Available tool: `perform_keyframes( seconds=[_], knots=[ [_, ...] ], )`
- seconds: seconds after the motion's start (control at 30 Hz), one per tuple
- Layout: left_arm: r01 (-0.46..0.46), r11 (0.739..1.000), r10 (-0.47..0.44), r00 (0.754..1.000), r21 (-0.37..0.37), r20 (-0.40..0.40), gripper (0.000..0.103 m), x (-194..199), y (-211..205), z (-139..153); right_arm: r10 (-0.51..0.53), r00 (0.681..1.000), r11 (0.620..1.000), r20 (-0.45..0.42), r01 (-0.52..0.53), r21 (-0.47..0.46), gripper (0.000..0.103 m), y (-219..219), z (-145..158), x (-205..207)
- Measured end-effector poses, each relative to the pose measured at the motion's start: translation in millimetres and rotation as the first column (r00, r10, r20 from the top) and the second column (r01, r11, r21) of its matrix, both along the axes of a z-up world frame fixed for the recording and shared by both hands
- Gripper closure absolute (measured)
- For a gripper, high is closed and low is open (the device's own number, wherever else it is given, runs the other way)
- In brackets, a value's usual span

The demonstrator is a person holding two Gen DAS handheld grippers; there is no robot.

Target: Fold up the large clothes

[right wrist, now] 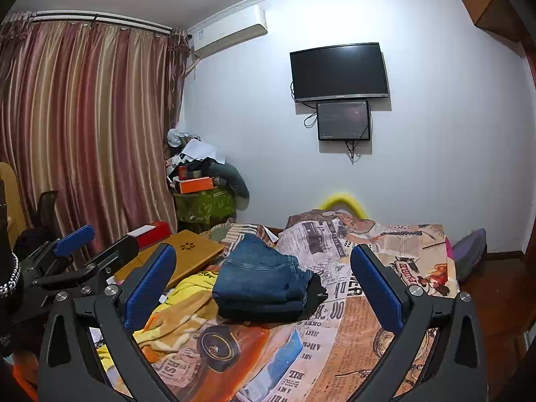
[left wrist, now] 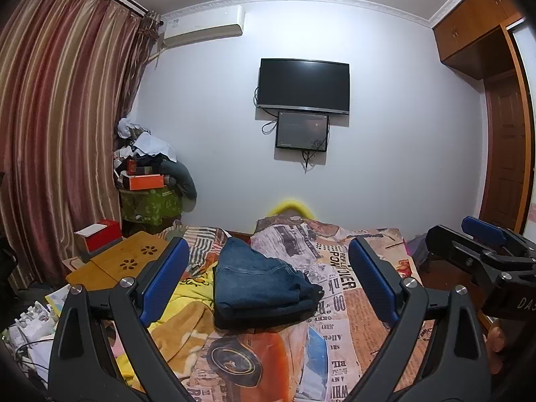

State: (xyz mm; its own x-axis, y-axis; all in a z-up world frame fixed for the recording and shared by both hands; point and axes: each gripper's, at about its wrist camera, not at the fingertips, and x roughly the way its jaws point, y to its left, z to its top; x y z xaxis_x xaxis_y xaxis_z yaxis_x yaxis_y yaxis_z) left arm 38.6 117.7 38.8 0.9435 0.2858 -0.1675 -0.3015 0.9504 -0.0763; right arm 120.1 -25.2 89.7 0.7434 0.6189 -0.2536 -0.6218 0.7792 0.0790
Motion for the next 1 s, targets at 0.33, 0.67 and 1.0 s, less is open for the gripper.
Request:
perform_keyframes(
  seconds=[0.33,0.67,1.0],
  knots=[
    [0.035,0.999,-0.035,0.999,-0.002,-0.005,0.007,-1.0,0.5,-0.4,0.002,1.000,1.000,-0.003,-0.002,0.002,0.000,1.1,-0.8,1.5],
    [0.040,0.999,-0.041,0.999,-0.005,-0.008,0.007,-1.5,-0.2,-0.1,0.001,1.000,1.000,-0.002,-0.001,0.003,0.000,1.6,-1.5,1.7],
    [0.042,0.999,-0.042,0.999,-0.015,0.001,0.007,-2.3,-1.9,-1.1,-0.007,1.000,1.000,-0.003,0.007,0.001,0.000,2.1,-3.0,2.5]
  ],
)
